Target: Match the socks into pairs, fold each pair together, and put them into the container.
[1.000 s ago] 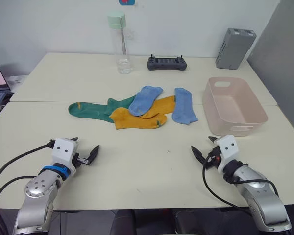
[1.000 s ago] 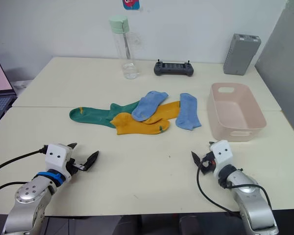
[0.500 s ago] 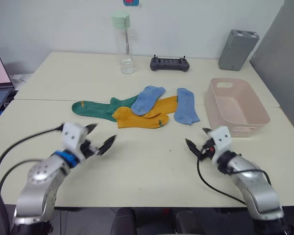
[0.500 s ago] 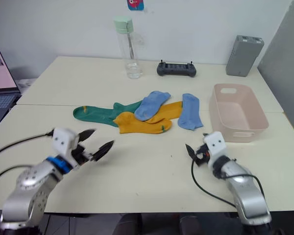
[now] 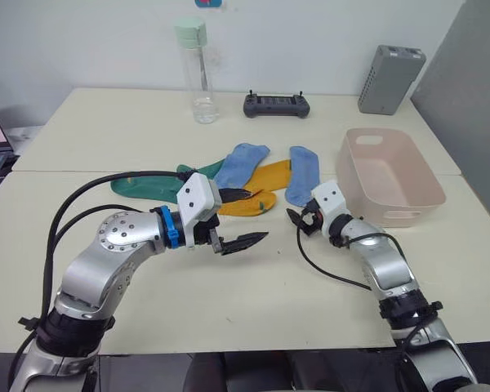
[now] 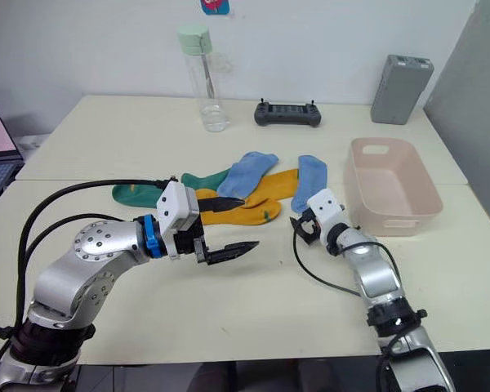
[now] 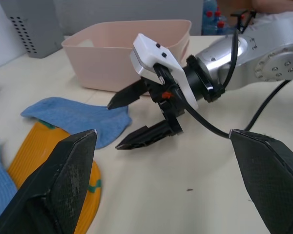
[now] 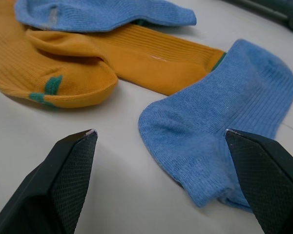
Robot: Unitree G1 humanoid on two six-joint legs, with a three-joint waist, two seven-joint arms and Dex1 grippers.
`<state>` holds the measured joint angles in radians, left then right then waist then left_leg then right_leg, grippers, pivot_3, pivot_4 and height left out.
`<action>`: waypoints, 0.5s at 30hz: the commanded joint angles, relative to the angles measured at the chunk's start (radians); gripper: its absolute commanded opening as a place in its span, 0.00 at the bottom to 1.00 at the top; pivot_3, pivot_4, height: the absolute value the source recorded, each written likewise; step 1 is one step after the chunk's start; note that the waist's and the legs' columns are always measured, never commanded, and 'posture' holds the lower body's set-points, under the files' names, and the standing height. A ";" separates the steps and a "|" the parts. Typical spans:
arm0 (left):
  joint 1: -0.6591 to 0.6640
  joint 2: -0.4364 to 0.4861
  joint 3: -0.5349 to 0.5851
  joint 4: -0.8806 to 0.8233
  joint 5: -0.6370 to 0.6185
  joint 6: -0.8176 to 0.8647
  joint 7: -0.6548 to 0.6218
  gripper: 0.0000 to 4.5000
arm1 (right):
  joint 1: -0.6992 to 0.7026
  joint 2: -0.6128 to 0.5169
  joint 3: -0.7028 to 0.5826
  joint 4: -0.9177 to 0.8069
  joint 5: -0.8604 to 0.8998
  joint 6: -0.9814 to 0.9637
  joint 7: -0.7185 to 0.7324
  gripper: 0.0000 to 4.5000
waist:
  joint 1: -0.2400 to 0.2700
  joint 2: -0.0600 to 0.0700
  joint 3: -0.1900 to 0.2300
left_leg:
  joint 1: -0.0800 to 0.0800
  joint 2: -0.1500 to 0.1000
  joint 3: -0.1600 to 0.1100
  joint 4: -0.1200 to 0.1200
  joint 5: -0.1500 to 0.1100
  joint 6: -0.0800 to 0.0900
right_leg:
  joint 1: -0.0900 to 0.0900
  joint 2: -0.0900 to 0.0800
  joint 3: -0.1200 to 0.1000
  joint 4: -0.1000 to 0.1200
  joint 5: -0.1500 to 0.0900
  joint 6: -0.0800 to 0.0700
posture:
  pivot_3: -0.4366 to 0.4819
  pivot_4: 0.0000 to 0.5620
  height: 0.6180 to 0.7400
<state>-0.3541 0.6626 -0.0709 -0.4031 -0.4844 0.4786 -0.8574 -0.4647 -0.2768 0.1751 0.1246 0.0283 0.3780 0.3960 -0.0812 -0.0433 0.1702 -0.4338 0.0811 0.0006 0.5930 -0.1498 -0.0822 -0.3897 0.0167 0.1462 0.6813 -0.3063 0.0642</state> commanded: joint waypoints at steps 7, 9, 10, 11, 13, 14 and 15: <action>0.014 -0.008 0.032 -0.019 0.007 -0.031 0.008 1.00 | -0.016 0.002 -0.054 0.020 0.010 -0.006 -0.006 0.37 | 0.000 0.000 0.000 | 0.000 0.000 0.000 0.000 0.000 0.000 | 0.000 0.000 0.000 0.000 0.000 0.000 | 0.48 0.27 1.00; 0.019 -0.009 0.030 -0.020 0.012 -0.037 0.009 1.00 | -0.008 0.014 -0.064 0.015 0.030 0.012 0.004 0.28 | -0.001 0.000 0.000 | 0.000 0.000 0.000 0.001 0.000 0.000 | 0.000 0.000 0.000 0.000 0.000 0.001 | 0.48 0.27 1.00; 0.021 -0.009 0.030 -0.020 0.013 -0.039 0.009 1.00 | -0.003 0.015 -0.064 0.010 0.033 0.015 0.010 0.24 | -0.001 0.000 0.000 | 0.000 0.000 0.000 0.001 0.000 0.000 | 0.000 0.000 0.000 0.000 0.000 0.001 | 0.48 0.27 1.00; 0.022 -0.009 0.030 -0.020 0.013 -0.040 0.010 1.00 | 0.001 0.015 -0.063 0.006 0.034 0.016 0.014 0.16 | -0.001 0.000 0.000 | 0.000 0.000 0.000 0.001 0.000 0.000 | 0.000 0.000 0.000 0.000 0.000 0.001 | 0.48 0.27 1.00; 0.022 -0.008 0.031 -0.018 0.014 -0.044 0.008 1.00 | 0.007 0.010 -0.059 -0.009 0.041 0.015 0.031 0.02 | -0.001 0.000 0.000 | 0.000 0.000 0.000 0.001 0.000 0.000 | 0.000 0.000 0.000 0.000 0.000 0.001 | 0.48 0.27 1.00; 0.022 -0.007 0.031 -0.015 0.016 -0.047 0.007 1.00 | 0.010 0.006 -0.057 -0.017 0.041 0.016 0.036 0.01 | -0.001 0.000 0.000 | 0.000 0.000 0.000 0.001 0.000 0.000 | 0.000 0.000 0.000 0.000 0.000 0.001 | 0.48 0.27 1.00; 0.020 -0.007 0.031 -0.011 0.018 -0.050 0.007 1.00 | 0.010 0.000 -0.055 -0.022 0.038 0.017 0.040 0.01 | -0.001 0.000 0.000 | 0.000 0.000 0.000 0.001 0.000 0.000 | 0.000 0.000 0.000 0.000 0.000 0.001 | 0.48 0.27 1.00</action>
<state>-0.3284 0.6590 -0.0694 -0.3908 -0.4665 0.4494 -0.8533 -0.4499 -0.2643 0.1346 0.1571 0.0600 0.3996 0.4231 -0.0820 -0.0429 0.1704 -0.4338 0.0810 0.0003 0.5940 -0.1496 -0.0821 -0.3894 0.0166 0.1461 0.6815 -0.3060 0.0649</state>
